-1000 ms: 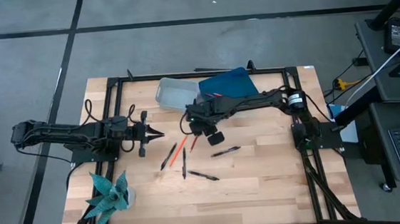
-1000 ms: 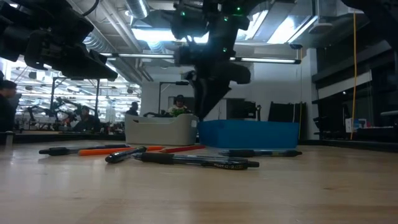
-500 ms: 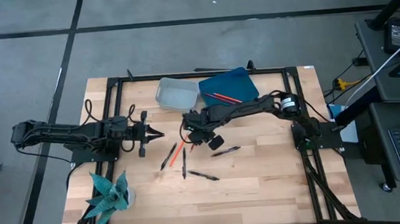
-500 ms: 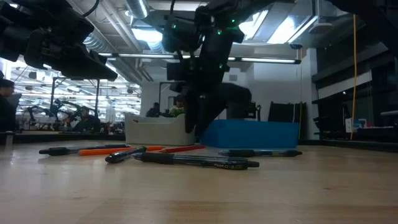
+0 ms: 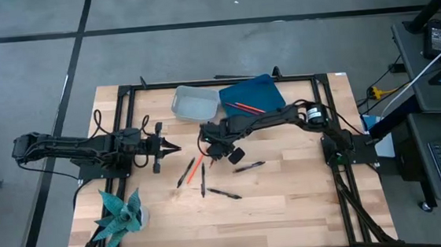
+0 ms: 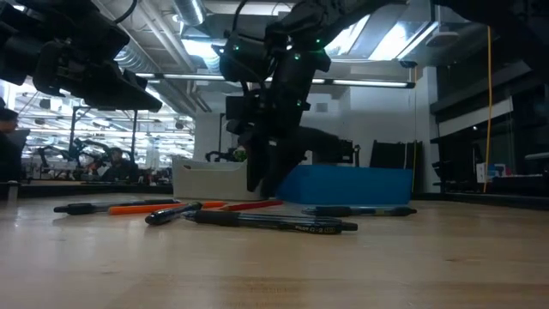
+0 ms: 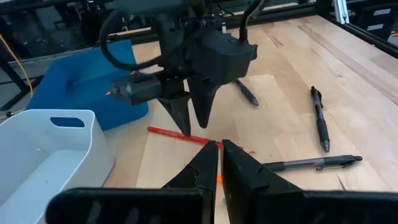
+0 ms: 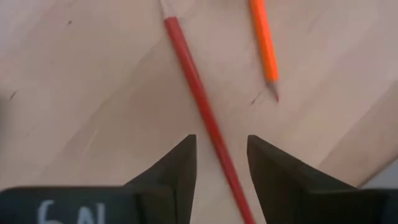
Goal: Sort pens & pencils
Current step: Put the red pencil into the blue bin
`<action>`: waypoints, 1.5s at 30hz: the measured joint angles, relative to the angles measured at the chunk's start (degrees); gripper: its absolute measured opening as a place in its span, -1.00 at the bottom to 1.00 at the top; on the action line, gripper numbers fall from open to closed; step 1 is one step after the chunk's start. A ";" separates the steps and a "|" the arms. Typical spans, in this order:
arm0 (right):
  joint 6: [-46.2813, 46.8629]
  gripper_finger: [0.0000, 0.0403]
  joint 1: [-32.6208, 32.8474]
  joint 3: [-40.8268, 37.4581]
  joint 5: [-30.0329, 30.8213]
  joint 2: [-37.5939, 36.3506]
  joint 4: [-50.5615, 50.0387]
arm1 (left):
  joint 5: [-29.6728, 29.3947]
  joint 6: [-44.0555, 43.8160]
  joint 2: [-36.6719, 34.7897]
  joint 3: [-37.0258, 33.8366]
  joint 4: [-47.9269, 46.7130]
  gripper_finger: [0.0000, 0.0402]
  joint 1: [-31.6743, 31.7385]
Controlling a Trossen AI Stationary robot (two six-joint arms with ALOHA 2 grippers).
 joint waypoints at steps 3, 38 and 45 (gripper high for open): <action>-0.34 -0.29 -0.66 0.00 -2.46 0.54 0.33 | 0.00 0.02 0.00 0.00 -0.11 -0.93 0.00; 1.52 -0.53 -4.12 0.11 -9.46 3.79 -1.30 | 0.00 -0.07 0.00 0.00 -0.15 -0.93 0.00; 2.18 -0.53 -4.12 0.11 -8.61 3.80 -1.94 | 0.00 -0.17 0.00 0.00 -0.15 -0.93 -0.01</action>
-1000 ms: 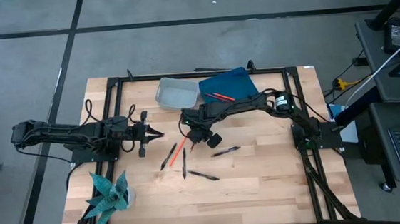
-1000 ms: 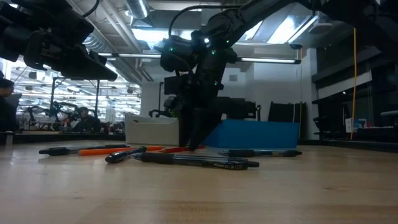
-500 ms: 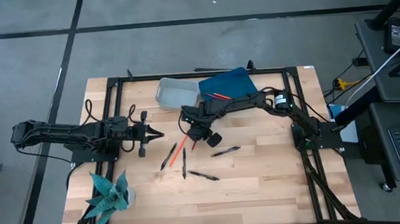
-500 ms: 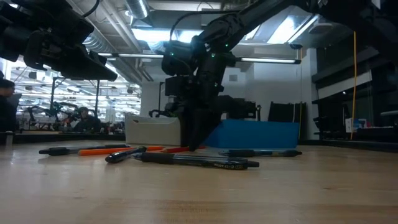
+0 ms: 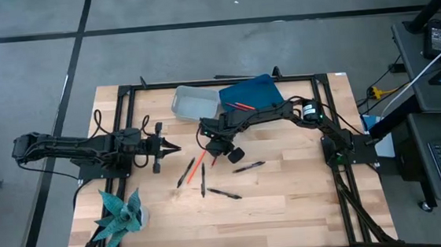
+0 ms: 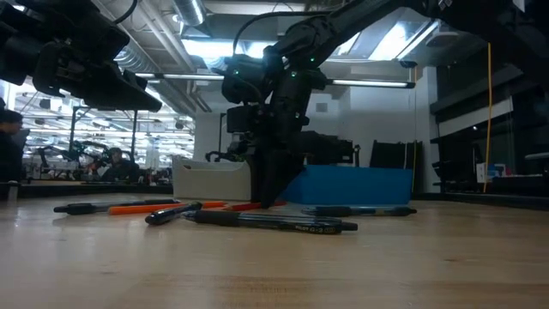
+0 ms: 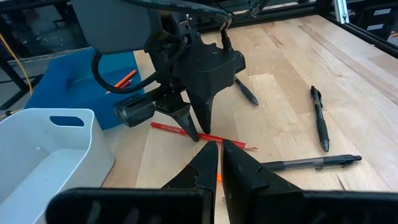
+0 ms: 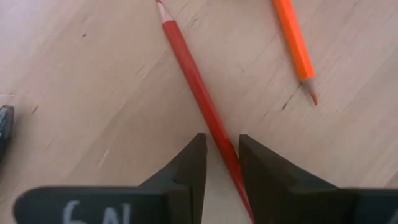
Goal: Sort pens & pencils
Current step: Put the red pencil into the blue bin
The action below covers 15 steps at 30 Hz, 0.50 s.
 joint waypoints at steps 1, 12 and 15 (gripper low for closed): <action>0.00 -0.53 0.00 0.00 0.04 0.01 -0.03 | 0.00 0.00 0.00 0.00 0.00 -0.93 0.01; 0.66 -0.53 -0.04 -0.07 -0.77 0.01 0.15 | 0.00 0.00 0.00 0.00 0.00 -0.93 0.01; 0.73 -0.53 -0.07 -0.07 -0.94 0.01 0.19 | 0.00 0.00 0.00 0.00 0.00 -0.93 0.01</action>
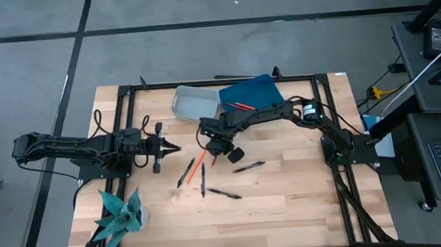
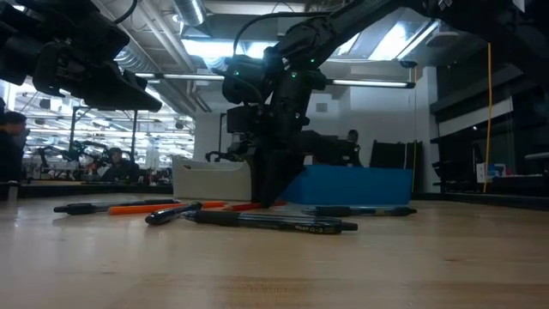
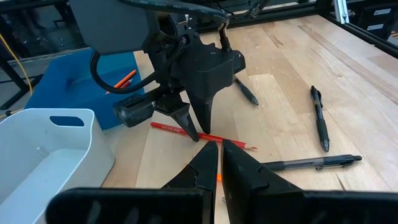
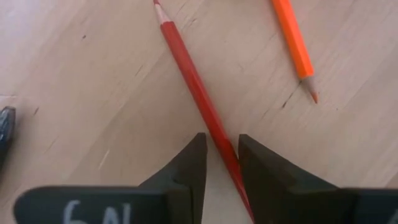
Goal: Sort pens & pencils
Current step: Put the red pencil into the blue bin
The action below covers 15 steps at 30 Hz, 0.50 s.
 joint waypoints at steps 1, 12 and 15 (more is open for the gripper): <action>0.08 -0.53 0.00 0.00 -0.04 -0.01 0.02 | 0.00 0.00 0.00 0.00 0.00 -0.93 0.00; 0.09 -0.81 -0.02 -0.04 -0.28 0.00 0.12 | -0.02 0.00 -0.02 0.00 0.02 -0.93 0.00; 0.08 -0.91 -0.04 -0.07 -0.27 0.00 0.15 | 0.00 0.00 0.00 0.00 0.02 -0.93 -0.01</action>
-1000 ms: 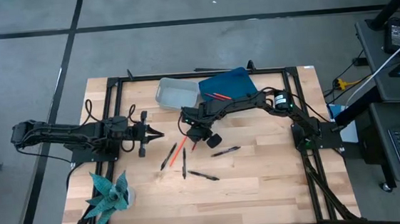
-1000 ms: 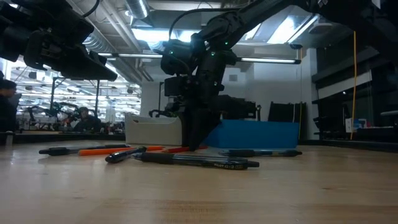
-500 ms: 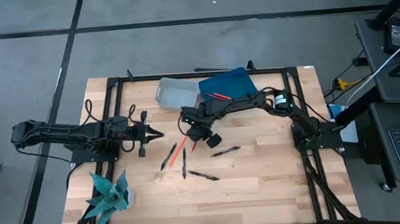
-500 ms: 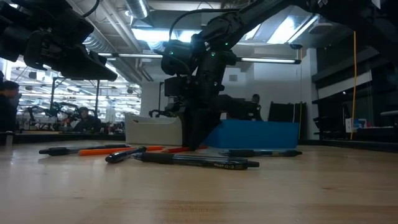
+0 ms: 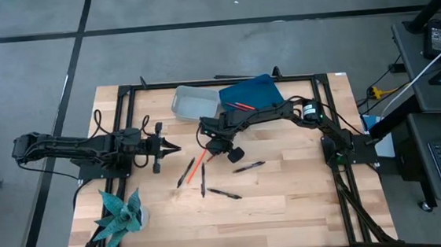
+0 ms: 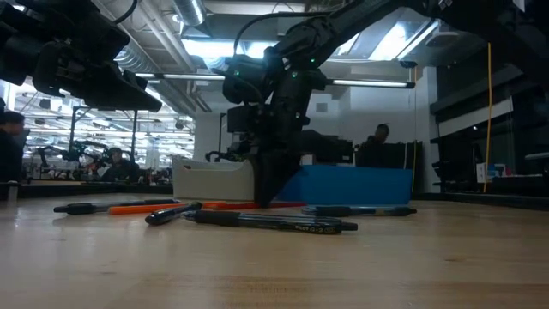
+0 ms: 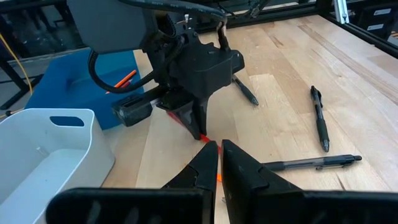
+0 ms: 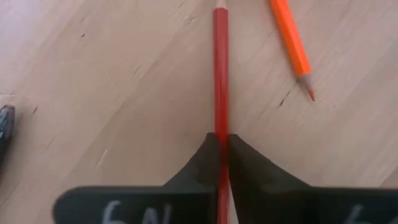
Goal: Sort pens & pencils
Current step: Put the red pencil into the blue bin
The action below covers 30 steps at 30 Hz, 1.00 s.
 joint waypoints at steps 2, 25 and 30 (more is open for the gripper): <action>0.00 -0.94 0.02 0.00 -0.02 0.00 0.00 | -0.01 0.00 0.00 0.00 0.00 -0.93 0.01; 3.08 -0.93 -0.07 1.09 1.02 -1.55 -2.66 | -0.01 0.02 -0.02 0.00 0.00 -0.93 -0.01; 3.38 -0.97 -0.13 3.64 1.21 -1.57 -6.21 | -0.02 0.02 0.00 0.00 0.00 -0.93 0.01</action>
